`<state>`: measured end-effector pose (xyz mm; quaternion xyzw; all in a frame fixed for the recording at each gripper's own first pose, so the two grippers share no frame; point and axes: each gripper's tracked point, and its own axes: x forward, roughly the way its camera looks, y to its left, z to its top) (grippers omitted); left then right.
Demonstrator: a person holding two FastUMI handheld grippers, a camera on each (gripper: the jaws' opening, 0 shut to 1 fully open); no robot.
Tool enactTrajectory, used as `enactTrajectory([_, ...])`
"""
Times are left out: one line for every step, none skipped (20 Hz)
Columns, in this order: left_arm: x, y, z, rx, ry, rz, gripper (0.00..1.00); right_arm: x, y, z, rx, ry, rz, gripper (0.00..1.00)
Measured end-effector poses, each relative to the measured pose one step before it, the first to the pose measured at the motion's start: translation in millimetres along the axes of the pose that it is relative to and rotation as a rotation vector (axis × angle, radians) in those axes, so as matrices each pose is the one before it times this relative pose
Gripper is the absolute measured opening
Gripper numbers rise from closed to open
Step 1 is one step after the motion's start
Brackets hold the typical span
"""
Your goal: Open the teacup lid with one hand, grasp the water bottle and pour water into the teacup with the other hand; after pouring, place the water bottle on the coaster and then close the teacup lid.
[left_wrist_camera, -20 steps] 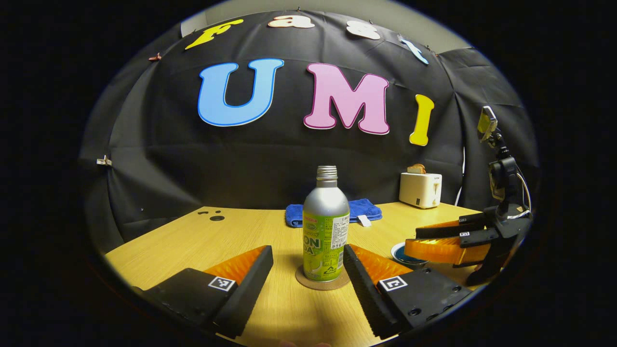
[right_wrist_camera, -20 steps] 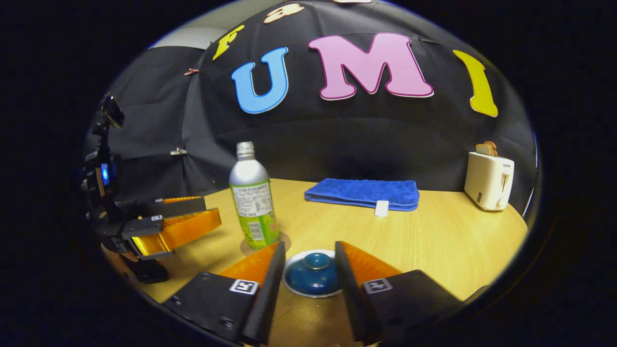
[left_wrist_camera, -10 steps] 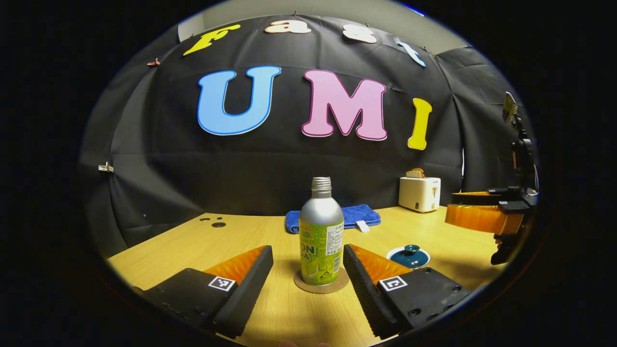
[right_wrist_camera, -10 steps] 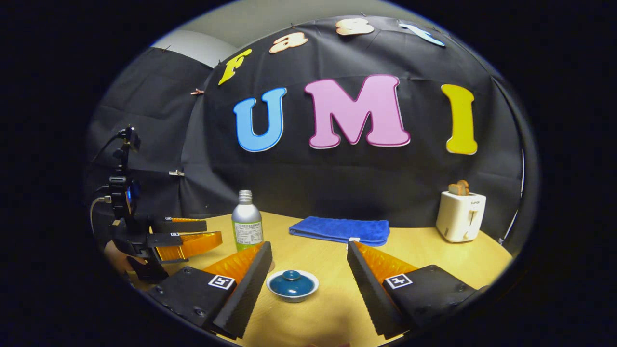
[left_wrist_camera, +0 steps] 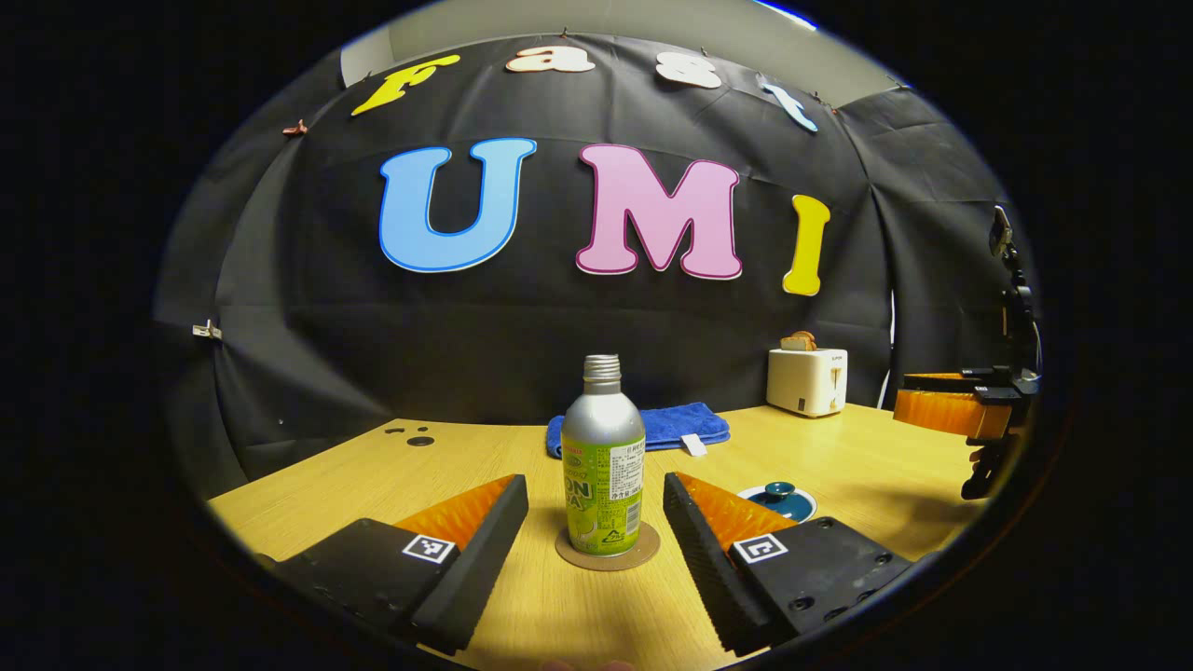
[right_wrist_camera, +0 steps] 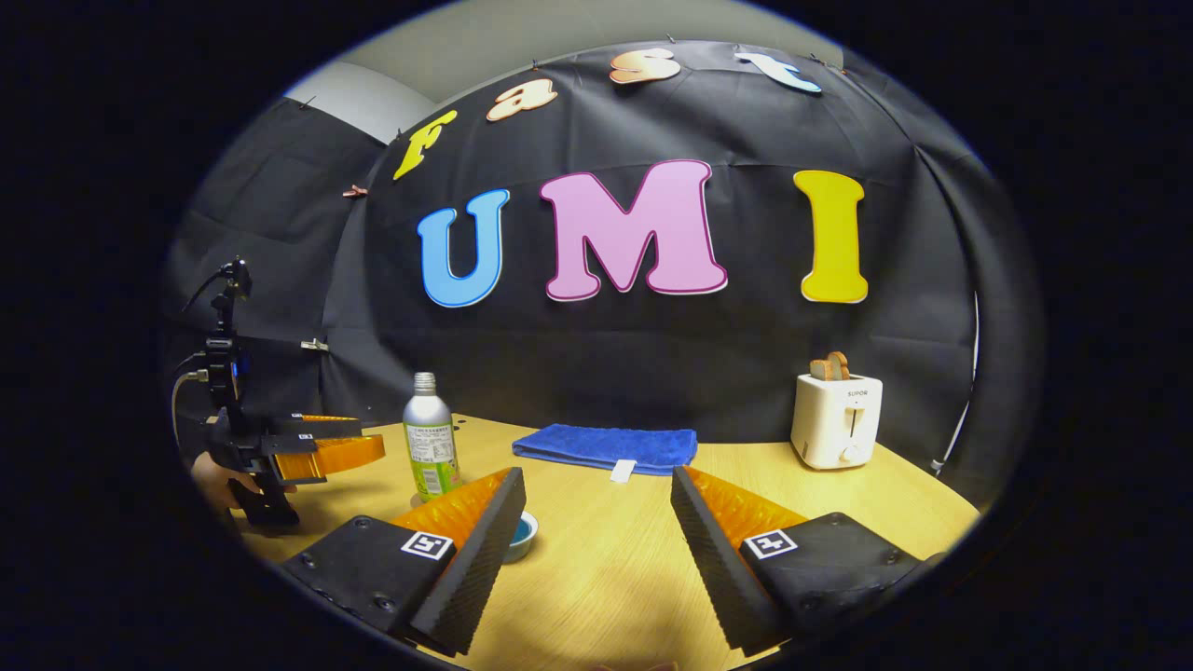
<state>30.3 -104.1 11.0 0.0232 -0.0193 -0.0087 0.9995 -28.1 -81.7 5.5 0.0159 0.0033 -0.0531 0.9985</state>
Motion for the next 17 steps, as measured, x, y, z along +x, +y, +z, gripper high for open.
enactTrajectory([0.03, 1.82, -0.21, 0.00274, 0.00021, 0.00732, 0.93, 0.02, -3.07, -2.32, 0.00520, 0.00467, -0.00556, 0.97])
enactTrajectory([0.20, 0.56, -0.93, -0.00271, 0.00066, 0.00531, 0.93, 0.37, -0.24, -2.42, 0.00505, 0.00895, 0.00348, 0.97])
enactTrajectory([-0.01, 0.59, 0.27, -0.00535, -0.00045, 0.00260, 0.93, -0.17, -0.14, 0.10, 0.00210, 0.00239, -0.00007, 0.97])
enactTrajectory([1.16, -0.32, -2.21, -0.00143, 0.00339, 0.00027, 0.93, 0.26, -1.73, 1.63, -0.00360, -0.00403, -0.00454, 0.97])
enactTrajectory([0.69, -0.47, -1.40, 0.00240, 0.00664, -0.00212, 0.93, 0.03, -1.74, 0.54, -0.00670, -0.00393, -0.00571, 0.97])
enactTrajectory([0.38, -1.08, -1.96, 0.00319, 0.00365, -0.00163, 0.93, 0.32, -1.06, 0.38, -0.00506, -0.00231, -0.00362, 0.97])
enactTrajectory([0.16, 0.34, 0.21, 0.00033, -0.00016, 0.00091, 0.93, 0.01, 0.53, -1.16, -0.00132, 0.00103, -0.00083, 0.97])
enactTrajectory([1.10, -0.01, -0.26, -0.00176, 0.00066, -0.00266, 0.93, -0.01, 0.24, -0.55, 0.00061, 0.00179, 0.00018, 0.97])
enactTrajectory([-0.14, -0.19, 0.00, -0.00119, 0.00121, -0.00136, 0.93, 0.49, -0.17, -0.72, -0.00024, 0.00219, -0.00078, 0.97])
enactTrajectory([-0.02, -0.13, -1.19, -0.00022, 0.00149, -0.00008, 0.93, 0.23, -0.51, -0.74, -0.00288, 0.00235, -0.00343, 0.97])
enactTrajectory([-0.52, 0.47, 0.35, 0.00120, 0.00086, -0.00019, 0.93, 0.75, -0.51, -0.79, -0.00537, 0.00261, -0.00471, 0.97])
enactTrajectory([0.13, 1.38, -0.64, 0.00240, -0.00061, 0.00311, 0.93, 0.42, 0.18, -1.41, -0.00471, 0.00369, -0.00129, 0.97])
enactTrajectory([0.18, 0.44, 0.58, 0.00104, -0.00113, 0.00193, 0.93, 0.95, 0.73, -1.79, -0.00215, 0.00367, 0.00026, 0.97])
enactTrajectory([0.36, 0.14, -0.50, -0.00017, -0.00057, 0.00101, 0.93, -0.02, 1.25, -0.76, -0.00078, 0.00213, 0.00300, 0.97])
enactTrajectory([-0.59, 0.08, 0.46, -0.00035, 0.00032, 0.00044, 0.93, 0.13, 0.93, -0.26, -0.00056, 0.00106, 0.00032, 0.97])
enactTrajectory([0.55, -0.73, -1.12, 0.00074, 0.00161, -0.00125, 0.93, 0.65, -0.12, 0.05, -0.00041, -0.00003, 0.00027, 0.97])
enactTrajectory([0.20, 0.30, 0.13, 0.00037, 0.00160, -0.00076, 0.93, -0.43, -0.10, -0.41, -0.00044, 0.00021, -0.00100, 0.97])
